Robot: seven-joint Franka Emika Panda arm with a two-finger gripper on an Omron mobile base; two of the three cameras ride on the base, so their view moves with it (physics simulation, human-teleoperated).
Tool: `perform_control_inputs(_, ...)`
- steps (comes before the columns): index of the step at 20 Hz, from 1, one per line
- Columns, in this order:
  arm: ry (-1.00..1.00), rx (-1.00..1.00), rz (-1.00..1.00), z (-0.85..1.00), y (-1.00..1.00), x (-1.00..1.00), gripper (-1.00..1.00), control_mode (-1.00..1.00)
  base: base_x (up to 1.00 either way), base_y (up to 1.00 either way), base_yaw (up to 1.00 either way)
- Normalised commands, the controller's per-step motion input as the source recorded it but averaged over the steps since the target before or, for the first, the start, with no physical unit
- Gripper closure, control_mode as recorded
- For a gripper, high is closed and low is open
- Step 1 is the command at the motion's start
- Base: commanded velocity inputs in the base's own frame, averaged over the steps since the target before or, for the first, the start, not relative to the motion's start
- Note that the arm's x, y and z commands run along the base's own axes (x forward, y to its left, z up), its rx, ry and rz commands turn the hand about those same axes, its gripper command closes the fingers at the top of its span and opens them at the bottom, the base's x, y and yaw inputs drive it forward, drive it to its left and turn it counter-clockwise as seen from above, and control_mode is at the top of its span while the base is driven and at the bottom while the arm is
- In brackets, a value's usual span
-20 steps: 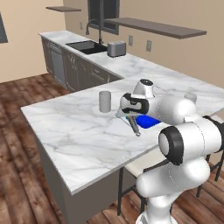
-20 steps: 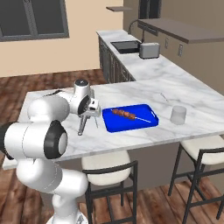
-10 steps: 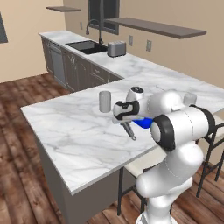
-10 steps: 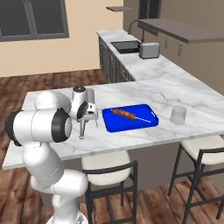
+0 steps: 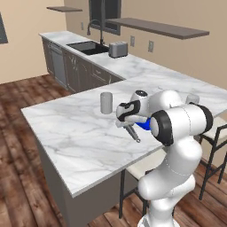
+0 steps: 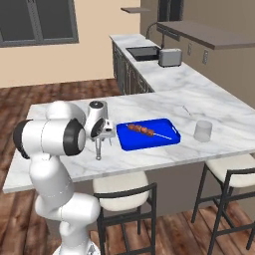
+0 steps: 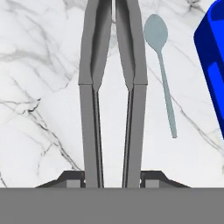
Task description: Take the tongs from the drawer on the left and place them on the dining counter next to the tray containing the kebab skewer.
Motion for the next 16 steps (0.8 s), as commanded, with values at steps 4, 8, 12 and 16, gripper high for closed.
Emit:
perform_control_inputs(4,0.0,0.0,0.03,-0.13,0.0,0.44,1.0,-1.0,0.0,0.0,0.0)
perform_control_inputs(8,0.0,0.0,0.03,-0.08,0.0,0.26,1.0,-1.0,0.0,0.0,0.0)
perform_control_inputs(12,0.0,-0.01,0.03,-0.14,-0.02,0.06,1.0,-1.0,0.0,0.0,0.0)
perform_control_inputs(16,0.0,-0.02,0.05,-0.22,-0.01,0.05,1.0,-1.0,0.0,0.0,0.0)
